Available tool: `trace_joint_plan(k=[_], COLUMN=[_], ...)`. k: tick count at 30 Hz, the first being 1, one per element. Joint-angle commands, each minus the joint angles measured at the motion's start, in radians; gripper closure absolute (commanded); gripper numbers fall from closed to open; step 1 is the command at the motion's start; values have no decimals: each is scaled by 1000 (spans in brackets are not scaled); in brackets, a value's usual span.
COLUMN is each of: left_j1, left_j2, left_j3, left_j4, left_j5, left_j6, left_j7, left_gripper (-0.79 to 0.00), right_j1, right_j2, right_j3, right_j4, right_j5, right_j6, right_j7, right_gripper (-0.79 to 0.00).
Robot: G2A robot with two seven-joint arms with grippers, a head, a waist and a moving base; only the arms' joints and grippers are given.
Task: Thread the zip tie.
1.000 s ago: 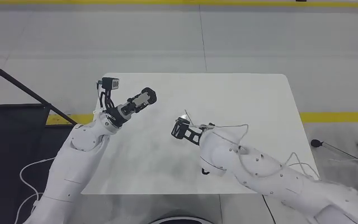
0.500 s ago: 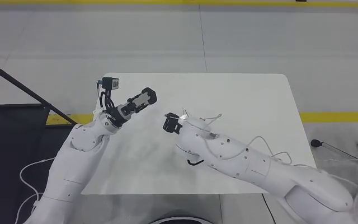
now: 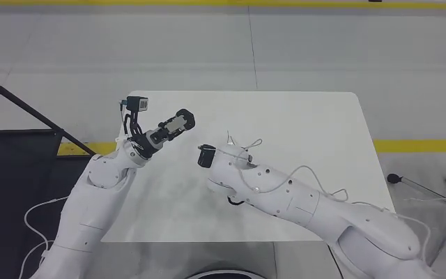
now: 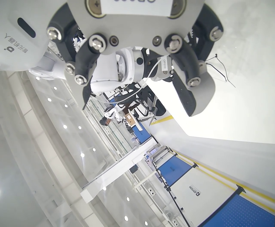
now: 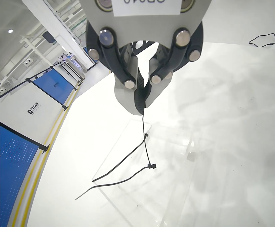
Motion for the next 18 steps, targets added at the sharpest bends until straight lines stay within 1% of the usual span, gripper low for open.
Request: trace_joint_plan(k=[1, 5, 10, 18], left_j1=[0, 3, 5, 6], left_j2=[0, -1, -1, -2], left_j3=[0, -2, -4, -6], left_j4=[-1, -3, -6, -7], left_j5=[0, 1, 2, 2], left_j6=[0, -1, -1, 0], left_j7=[-1, -1, -1, -3], left_gripper=[-785, -785, -785, -785], right_j1=[2, 3, 0, -19], right_j2=[-8, -21, -26, -22], right_j3=[0, 7, 20, 44], right_j4=[14, 29, 30, 14], right_j5=[2, 6, 2, -7], right_j6=[-6, -17, -31, -61], right_j7=[0, 0, 0, 0], right_gripper=[-234, -283, -296, -311])
